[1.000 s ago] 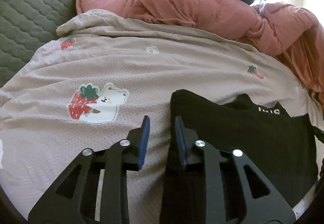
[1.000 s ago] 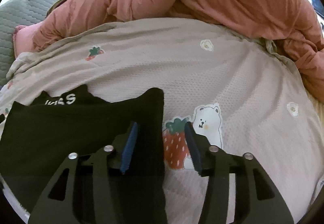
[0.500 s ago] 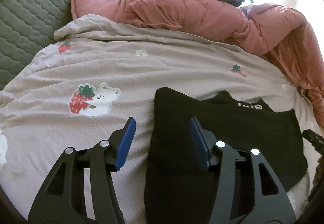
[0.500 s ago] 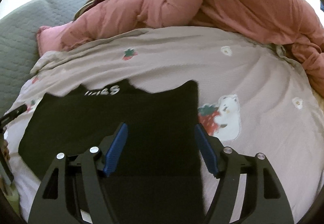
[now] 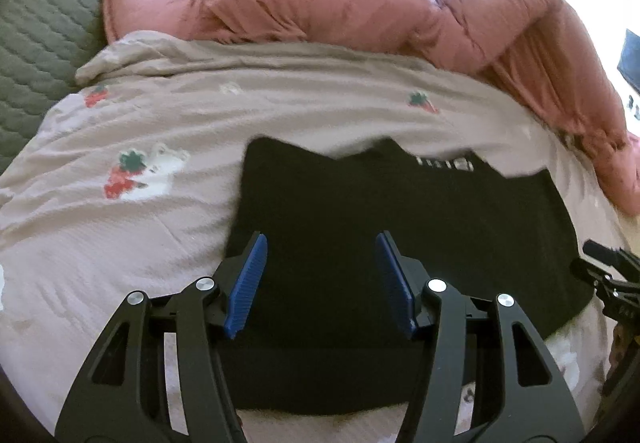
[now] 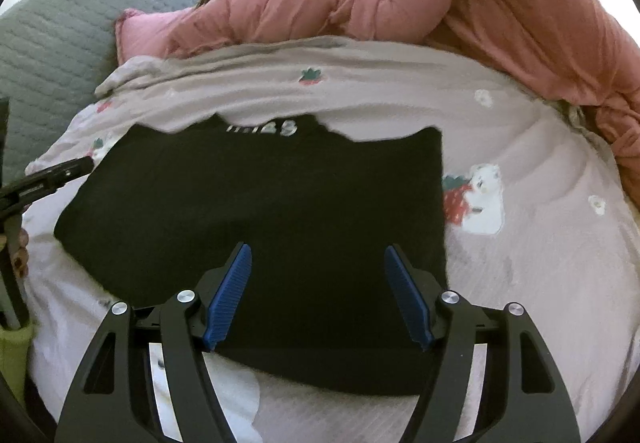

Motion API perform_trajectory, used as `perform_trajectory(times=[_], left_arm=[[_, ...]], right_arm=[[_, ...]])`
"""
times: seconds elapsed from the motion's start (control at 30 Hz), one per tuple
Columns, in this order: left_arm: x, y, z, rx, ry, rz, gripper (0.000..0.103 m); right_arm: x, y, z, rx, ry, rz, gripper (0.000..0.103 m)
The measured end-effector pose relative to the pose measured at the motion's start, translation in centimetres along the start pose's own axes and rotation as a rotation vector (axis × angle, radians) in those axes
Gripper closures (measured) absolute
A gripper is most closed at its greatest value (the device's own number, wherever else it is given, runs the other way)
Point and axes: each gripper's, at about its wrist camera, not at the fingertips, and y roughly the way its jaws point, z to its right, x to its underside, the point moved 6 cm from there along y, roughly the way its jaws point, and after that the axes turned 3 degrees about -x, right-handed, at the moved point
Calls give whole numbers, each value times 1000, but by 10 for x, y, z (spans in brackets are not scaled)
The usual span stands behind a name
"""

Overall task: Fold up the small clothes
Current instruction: 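Open both grippers and pull them back from the folded shirt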

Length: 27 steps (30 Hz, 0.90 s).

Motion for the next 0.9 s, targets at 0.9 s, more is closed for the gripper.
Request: perform_trajectory(times=[0.9], left_arm=[[29, -6, -12, -56, -3, -31, 44]], right_arm=[[27, -17, 6, -15, 66, -24, 27]])
